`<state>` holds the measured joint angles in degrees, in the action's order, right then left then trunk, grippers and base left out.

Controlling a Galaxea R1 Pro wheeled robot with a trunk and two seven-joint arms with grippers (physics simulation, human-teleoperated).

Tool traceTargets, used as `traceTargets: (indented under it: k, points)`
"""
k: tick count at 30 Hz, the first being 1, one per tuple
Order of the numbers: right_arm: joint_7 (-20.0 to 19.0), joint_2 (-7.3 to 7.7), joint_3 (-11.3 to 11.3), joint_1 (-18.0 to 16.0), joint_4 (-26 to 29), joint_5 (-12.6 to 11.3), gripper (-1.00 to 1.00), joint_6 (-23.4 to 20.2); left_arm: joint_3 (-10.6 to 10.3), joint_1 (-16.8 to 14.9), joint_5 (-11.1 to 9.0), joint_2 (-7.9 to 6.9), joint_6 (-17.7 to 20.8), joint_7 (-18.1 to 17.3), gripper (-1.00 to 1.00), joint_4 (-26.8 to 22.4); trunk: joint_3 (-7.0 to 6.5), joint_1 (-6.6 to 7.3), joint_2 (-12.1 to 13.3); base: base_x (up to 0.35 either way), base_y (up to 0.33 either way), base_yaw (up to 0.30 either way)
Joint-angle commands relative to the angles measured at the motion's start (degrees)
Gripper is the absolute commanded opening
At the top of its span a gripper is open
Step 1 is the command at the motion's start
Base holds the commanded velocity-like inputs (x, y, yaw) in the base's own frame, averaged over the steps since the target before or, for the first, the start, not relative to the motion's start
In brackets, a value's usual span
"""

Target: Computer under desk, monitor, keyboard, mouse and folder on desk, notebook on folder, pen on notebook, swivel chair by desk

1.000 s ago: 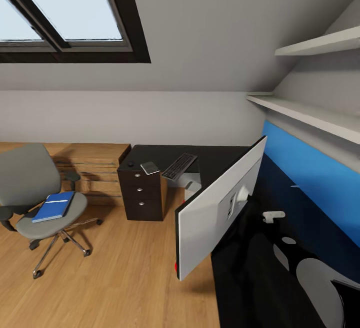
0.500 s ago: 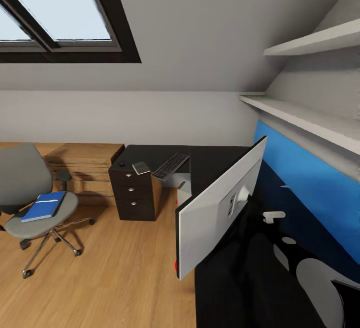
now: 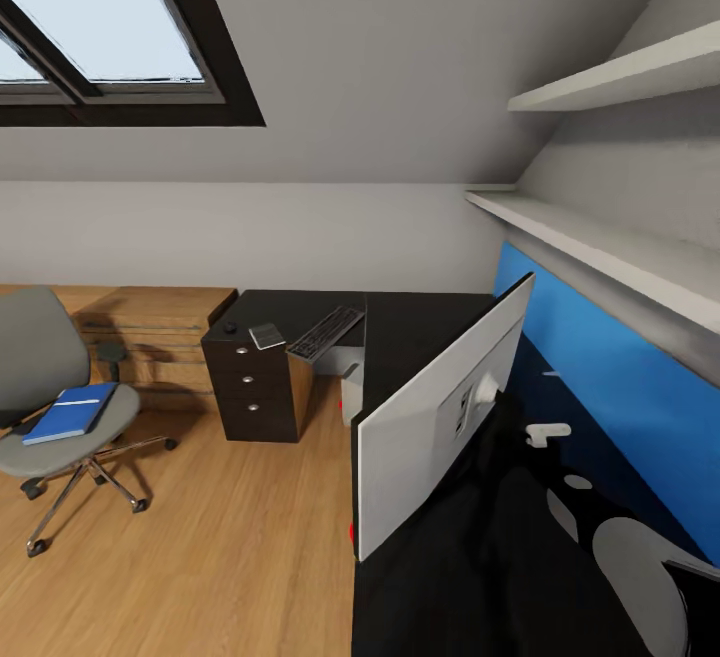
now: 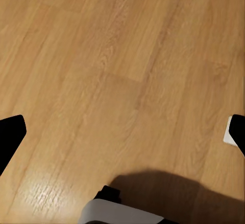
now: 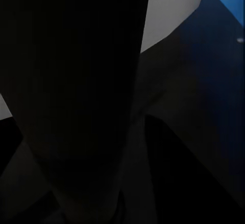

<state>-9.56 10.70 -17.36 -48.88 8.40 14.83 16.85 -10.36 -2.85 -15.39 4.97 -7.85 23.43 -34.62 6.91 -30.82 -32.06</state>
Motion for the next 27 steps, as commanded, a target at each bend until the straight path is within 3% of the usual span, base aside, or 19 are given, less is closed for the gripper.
traceTargets:
  k: [1,16,19,24,25,27]
  points:
    - [-0.2,0.02,0.13,-0.07,0.03,-0.16,-1.0,0.11,-0.38,-0.05,-0.6,-0.07,-0.32,0.39,1.0,0.01,0.1,-0.02,-0.09,0.0,-0.015,0.0]
    - [-0.25,-0.01,0.13,-0.07,0.04,-0.16,-1.0,0.11,-0.26,-0.03,-0.71,-0.43,-0.41,0.31,1.0,0.04,0.1,-0.02,-0.09,0.0,0.0,0.0]
    - [-0.28,-0.04,0.13,-0.07,0.03,-0.16,-1.0,0.11,0.84,-0.05,-0.86,-1.32,-1.51,0.43,1.0,-0.86,0.1,-0.02,-0.09,0.0,0.0,0.0]
    - [-0.22,0.0,0.13,-0.07,0.1,-0.2,-1.0,0.11,4.01,-0.05,-1.03,-2.33,-2.98,0.48,1.0,-11.45,0.1,-0.02,-0.09,0.0,0.0,0.0]
    - [-0.21,0.01,0.13,-0.07,0.15,-0.21,-1.0,0.11,4.39,-0.05,-1.05,-2.35,-0.16,0.48,1.0,-17.23,0.1,-0.02,-0.09,0.0,0.0,0.0]
    - [-0.19,0.03,0.13,-0.07,0.15,-0.2,-1.0,0.08,4.55,-0.05,-1.12,-2.39,5.88,0.48,1.0,-23.07,0.1,-0.02,-0.09,0.0,0.0,0.0]
